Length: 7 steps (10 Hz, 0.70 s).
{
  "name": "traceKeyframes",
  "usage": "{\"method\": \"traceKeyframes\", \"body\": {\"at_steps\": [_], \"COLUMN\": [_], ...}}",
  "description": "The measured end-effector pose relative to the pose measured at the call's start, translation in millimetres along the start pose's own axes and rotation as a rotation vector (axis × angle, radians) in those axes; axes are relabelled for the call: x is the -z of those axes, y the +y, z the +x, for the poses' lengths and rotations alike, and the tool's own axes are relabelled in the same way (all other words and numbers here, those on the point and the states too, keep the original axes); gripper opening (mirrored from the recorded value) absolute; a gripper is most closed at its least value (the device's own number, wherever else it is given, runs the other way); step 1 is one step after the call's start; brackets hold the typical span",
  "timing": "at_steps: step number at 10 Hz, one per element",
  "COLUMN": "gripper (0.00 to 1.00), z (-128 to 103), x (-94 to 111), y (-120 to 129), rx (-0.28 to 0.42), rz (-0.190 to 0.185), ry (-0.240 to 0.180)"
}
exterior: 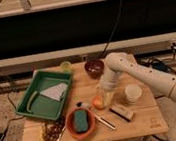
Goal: Place apple in paper cup
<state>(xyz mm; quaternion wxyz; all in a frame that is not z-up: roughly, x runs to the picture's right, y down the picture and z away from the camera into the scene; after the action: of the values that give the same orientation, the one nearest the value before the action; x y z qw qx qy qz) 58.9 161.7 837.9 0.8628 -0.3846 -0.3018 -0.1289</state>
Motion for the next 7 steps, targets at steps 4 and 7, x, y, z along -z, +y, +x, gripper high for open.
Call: {"method": "traceKeyframes", "body": {"at_steps": [4,7], "gripper": [0.65,0.65], "z": [-1.0,-2.7], "x": [-5.5,-9.8], "y": [-4.4,-8.1], "rx": [-0.001,-0.001], "rz": [-0.001,-0.003], "ry": [-0.005,-0.009]}}
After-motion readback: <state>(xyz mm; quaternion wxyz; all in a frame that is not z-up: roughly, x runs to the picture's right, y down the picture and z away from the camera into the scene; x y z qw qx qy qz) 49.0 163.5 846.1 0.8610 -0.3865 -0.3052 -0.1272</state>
